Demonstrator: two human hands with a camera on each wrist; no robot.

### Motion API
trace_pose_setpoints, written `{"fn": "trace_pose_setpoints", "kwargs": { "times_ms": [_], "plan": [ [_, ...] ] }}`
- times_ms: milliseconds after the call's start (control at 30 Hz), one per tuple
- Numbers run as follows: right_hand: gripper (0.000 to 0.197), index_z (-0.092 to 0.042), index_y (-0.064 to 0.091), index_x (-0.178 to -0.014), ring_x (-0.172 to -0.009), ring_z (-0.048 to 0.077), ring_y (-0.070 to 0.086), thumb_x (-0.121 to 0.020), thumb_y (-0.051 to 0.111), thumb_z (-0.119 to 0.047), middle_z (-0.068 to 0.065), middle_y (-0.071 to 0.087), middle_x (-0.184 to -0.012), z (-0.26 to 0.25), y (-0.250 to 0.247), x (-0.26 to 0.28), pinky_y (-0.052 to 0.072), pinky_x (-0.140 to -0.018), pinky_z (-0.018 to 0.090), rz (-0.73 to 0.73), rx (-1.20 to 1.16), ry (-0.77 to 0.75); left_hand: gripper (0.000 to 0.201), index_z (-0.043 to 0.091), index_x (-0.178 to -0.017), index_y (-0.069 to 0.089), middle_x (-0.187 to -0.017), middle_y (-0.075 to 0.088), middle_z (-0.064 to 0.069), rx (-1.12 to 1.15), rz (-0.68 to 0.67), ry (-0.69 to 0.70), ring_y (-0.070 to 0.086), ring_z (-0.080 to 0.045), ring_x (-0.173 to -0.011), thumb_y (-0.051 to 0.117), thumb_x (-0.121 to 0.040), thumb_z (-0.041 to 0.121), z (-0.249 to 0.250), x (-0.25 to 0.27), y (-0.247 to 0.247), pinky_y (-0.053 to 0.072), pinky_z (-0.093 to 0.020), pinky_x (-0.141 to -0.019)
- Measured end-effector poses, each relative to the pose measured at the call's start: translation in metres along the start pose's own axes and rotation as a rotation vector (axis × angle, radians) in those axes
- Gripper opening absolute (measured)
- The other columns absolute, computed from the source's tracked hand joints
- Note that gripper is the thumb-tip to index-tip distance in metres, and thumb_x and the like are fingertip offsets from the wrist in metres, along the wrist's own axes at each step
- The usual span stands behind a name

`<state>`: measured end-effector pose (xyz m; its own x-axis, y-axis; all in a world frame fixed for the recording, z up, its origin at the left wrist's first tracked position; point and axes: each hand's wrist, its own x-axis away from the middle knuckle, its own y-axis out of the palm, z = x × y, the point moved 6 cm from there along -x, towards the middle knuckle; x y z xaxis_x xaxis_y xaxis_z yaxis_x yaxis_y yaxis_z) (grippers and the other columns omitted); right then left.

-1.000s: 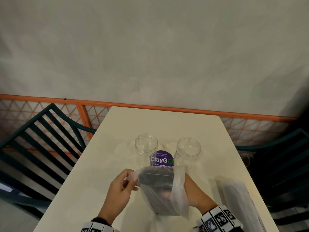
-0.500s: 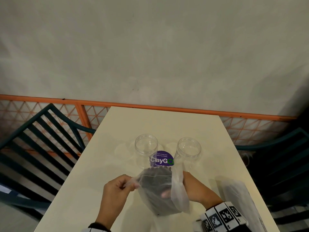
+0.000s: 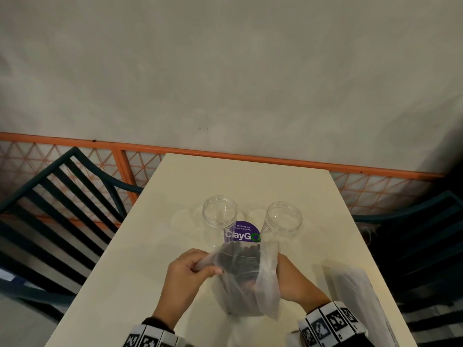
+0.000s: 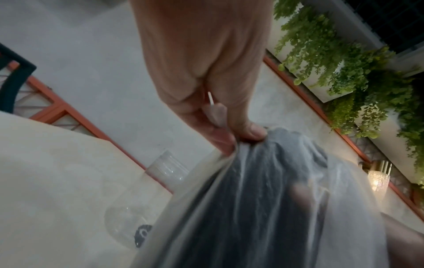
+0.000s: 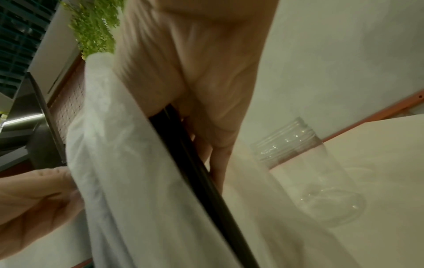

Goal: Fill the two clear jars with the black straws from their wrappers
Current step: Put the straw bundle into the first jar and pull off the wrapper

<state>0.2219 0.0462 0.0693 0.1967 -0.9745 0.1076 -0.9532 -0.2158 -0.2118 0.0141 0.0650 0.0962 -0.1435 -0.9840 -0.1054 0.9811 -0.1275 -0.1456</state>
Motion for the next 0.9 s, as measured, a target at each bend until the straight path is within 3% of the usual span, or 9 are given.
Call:
{"fn": "trace_pose_setpoints", "kwargs": {
  "times_ms": [133,200,333,367,500,567,667,800,900],
  "plan": [
    [0.039,-0.026,0.059,-0.105,-0.097,0.001,0.064,-0.07,0.074,-0.016,-0.013,0.07,-0.094,-0.009,0.002,0.003,0.049,-0.083,0.015,-0.045,0.023,0.012,0.024,0.004,-0.058,0.065,-0.052,0.062,-0.001,0.062,0.055,-0.118,0.056,-0.008,-0.055,0.08,-0.061,0.022,-0.019,0.0,0.001,0.048,-0.024,-0.064],
    [0.038,-0.027,0.064,-0.097,-0.092,0.003,0.066,-0.061,0.076,-0.022,-0.015,0.073,-0.087,-0.005,0.0,0.006,0.048,-0.078,0.014,-0.01,0.027,-0.001,0.033,0.001,-0.066,0.064,-0.057,0.063,0.0,0.168,-0.018,-0.174,0.06,-0.01,-0.061,0.073,-0.065,0.032,-0.024,0.003,0.008,0.053,-0.027,-0.069],
    [0.038,-0.019,0.065,-0.096,-0.091,0.004,0.066,-0.061,0.08,-0.019,-0.012,0.073,-0.089,-0.01,-0.003,0.011,0.049,-0.076,0.016,0.036,-0.055,-0.042,0.012,0.005,-0.07,0.057,-0.07,0.064,-0.006,0.408,-0.11,-0.322,0.06,-0.023,-0.076,0.053,-0.081,0.007,-0.033,0.006,0.02,0.054,-0.024,-0.07],
    [0.042,-0.018,0.064,-0.099,-0.092,0.003,0.065,-0.06,0.08,-0.02,-0.013,0.072,-0.09,-0.007,-0.003,0.01,0.049,-0.076,0.017,0.042,-0.041,-0.048,0.005,0.008,-0.074,0.057,-0.076,0.064,-0.008,0.416,-0.141,-0.311,0.061,-0.023,-0.079,0.054,-0.075,0.011,-0.029,0.005,0.019,0.054,-0.026,-0.071],
    [0.056,-0.015,0.059,-0.107,-0.099,0.005,0.064,-0.057,0.082,-0.021,-0.015,0.07,-0.096,-0.006,-0.001,0.003,0.048,-0.081,0.019,0.089,-0.03,-0.028,0.051,0.024,-0.11,0.056,-0.103,0.067,-0.004,0.259,-0.299,-0.223,0.067,-0.018,-0.094,0.067,-0.064,0.044,-0.017,0.001,0.021,0.056,-0.032,-0.08],
    [0.06,-0.014,0.059,-0.112,-0.104,0.01,0.063,-0.057,0.083,-0.023,-0.008,0.07,-0.102,-0.005,0.002,0.0,0.05,-0.085,0.024,0.101,-0.031,-0.015,0.044,0.017,-0.096,0.062,-0.09,0.069,0.0,0.179,-0.257,-0.189,0.067,-0.015,-0.083,0.069,-0.064,0.047,-0.015,-0.002,0.02,0.056,-0.027,-0.073],
    [0.066,-0.024,0.057,-0.114,-0.106,0.004,0.062,-0.055,0.085,-0.03,-0.005,0.068,-0.11,-0.009,0.004,-0.001,0.051,-0.091,0.026,0.165,0.001,-0.005,0.018,0.015,-0.076,0.066,-0.071,0.065,0.004,0.208,-0.173,-0.22,0.06,-0.014,-0.074,0.062,-0.082,0.031,-0.023,-0.004,0.016,0.054,-0.025,-0.068],
    [0.074,-0.039,0.044,-0.116,-0.113,-0.005,0.051,-0.055,0.086,-0.042,-0.011,0.054,-0.123,-0.013,0.009,-0.001,0.042,-0.087,0.007,0.175,0.062,-0.037,0.029,0.0,-0.098,0.064,-0.087,0.072,-0.009,0.467,-0.086,-0.405,0.065,-0.021,-0.083,0.037,-0.094,0.01,-0.042,0.002,0.009,0.055,-0.032,-0.074],
    [0.093,-0.058,0.022,-0.12,-0.125,0.004,0.027,-0.045,0.075,-0.07,-0.014,0.031,-0.134,-0.001,0.015,-0.003,0.024,-0.106,0.02,0.084,0.338,-0.023,0.025,-0.002,-0.104,0.055,-0.074,0.067,-0.007,0.443,-0.078,-0.444,0.059,-0.021,-0.07,0.034,-0.091,0.0,-0.05,0.006,0.003,0.049,-0.033,-0.066]
  ]
}}
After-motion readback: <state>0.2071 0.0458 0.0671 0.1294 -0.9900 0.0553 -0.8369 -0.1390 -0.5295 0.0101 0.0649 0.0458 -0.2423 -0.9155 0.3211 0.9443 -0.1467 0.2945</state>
